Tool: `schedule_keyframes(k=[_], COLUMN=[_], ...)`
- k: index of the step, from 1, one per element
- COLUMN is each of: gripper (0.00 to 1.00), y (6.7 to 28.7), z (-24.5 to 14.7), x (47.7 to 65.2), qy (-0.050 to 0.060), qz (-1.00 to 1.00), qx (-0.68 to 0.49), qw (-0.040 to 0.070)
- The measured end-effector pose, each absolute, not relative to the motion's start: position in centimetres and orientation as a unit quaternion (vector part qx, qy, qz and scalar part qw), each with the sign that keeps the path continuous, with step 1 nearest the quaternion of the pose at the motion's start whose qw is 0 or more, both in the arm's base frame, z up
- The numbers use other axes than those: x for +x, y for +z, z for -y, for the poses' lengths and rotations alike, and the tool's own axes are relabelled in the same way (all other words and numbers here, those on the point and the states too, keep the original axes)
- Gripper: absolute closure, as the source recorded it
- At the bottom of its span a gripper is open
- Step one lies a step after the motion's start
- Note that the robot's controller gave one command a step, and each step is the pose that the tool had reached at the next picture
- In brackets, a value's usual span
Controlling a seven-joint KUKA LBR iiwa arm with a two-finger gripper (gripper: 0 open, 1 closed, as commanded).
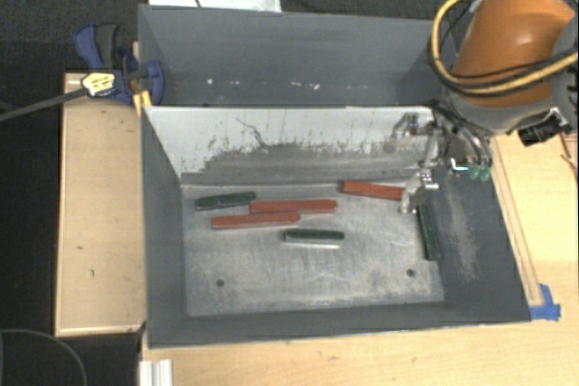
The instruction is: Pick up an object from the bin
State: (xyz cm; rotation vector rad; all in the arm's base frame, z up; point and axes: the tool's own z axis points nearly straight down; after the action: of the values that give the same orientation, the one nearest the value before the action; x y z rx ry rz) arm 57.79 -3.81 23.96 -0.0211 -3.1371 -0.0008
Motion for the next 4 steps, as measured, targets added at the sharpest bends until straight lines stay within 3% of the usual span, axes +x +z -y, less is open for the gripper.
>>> schedule_keyframes(k=[1,2,3,4], gripper=[0.00,0.00,0.00,0.00], y=[24.2,24.0,18.7,12.3], z=[3.8,2.6,-3.8,-3.0], x=[57.8,56.5,54.2,55.9], qy=[0.000,0.001,0.000,-0.002], qz=[1.000,1.000,1.000,0.998], qx=[-0.007,0.024,0.029,0.057], qw=[0.001,-0.003,-0.003,-0.004])
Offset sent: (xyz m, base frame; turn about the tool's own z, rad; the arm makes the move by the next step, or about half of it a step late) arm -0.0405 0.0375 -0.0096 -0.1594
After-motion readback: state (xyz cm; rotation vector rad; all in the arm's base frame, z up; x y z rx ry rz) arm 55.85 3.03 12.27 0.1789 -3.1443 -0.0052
